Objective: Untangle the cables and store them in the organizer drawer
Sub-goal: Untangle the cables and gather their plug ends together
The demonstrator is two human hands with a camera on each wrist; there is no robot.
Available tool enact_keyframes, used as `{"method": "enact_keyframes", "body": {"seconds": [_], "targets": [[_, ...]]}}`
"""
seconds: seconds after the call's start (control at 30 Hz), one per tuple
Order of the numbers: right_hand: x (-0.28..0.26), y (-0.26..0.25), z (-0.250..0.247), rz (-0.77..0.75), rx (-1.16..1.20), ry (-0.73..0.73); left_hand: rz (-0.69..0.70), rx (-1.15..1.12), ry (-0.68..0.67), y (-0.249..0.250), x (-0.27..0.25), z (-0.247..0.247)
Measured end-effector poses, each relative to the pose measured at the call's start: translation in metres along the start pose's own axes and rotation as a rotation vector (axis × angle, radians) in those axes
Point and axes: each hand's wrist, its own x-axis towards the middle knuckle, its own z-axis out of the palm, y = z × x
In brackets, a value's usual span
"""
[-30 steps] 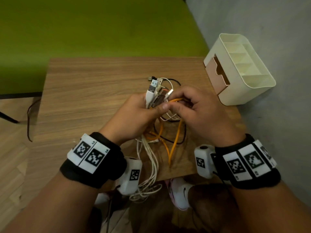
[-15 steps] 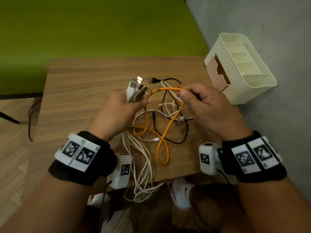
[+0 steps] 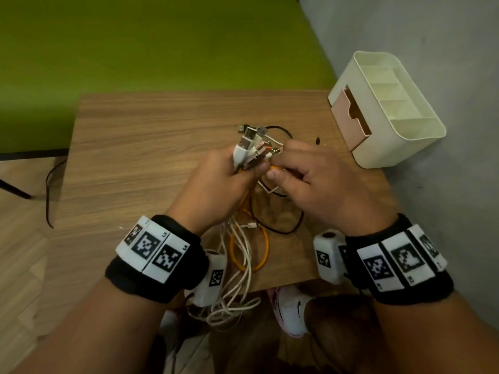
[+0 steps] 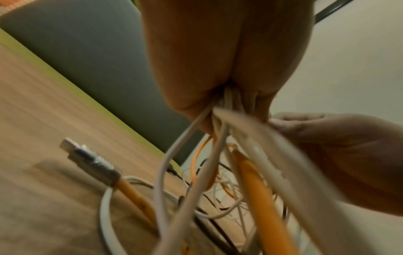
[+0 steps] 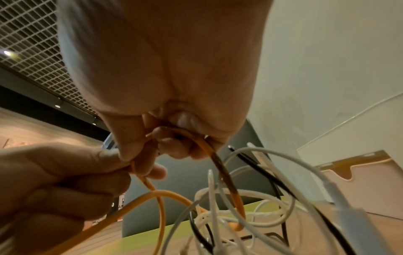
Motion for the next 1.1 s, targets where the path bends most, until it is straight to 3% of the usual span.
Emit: {"method": "enact_keyframes", "body": {"seconds": [0.17,0.27,0.33,0.4,0.47,0.57,0.8,0.9,1.03,1.1], "targets": [[-0.001,-0.006,-0.007,0.008,0.104,0.112,-0.006,-0.137,-0.053,0.003,-0.003,-0.006],[-0.002,-0.008,-0.011,0.121,0.176,0.02,-0.114,-0.569,0.043,0.001,-0.001,-0.018],[-0.003,-0.006,-0.01,0.182,0.147,-0.036,-0.138,-0.723,0.102,-0.004,0.001,-0.03],[-0.003,-0.001,-0.008,0.203,0.119,-0.001,-0.177,-0.657,0.126,-0.01,0.001,-0.037],[-0.003,0.005,-0.01,0.196,0.076,0.054,-0.233,-0.405,0.139,-0.017,0.002,-0.035],[-0.003,0.011,-0.009,0.156,-0.043,0.024,-0.198,-0.091,0.154,-0.017,0.003,-0.023],[-0.001,0.005,0.002,-0.005,-0.067,0.051,-0.026,0.061,-0.014,-0.004,-0.001,-0.003],[-0.001,0.001,-0.002,-0.002,0.011,0.055,-0.009,-0.037,0.019,0.0,-0.002,-0.011],[-0.001,0.007,-0.006,0.129,-0.005,0.003,-0.178,-0.53,0.041,0.001,-0.005,-0.027],[-0.001,0.011,-0.008,0.147,0.004,0.022,-0.212,-0.515,-0.002,-0.003,-0.005,-0.029]]}}
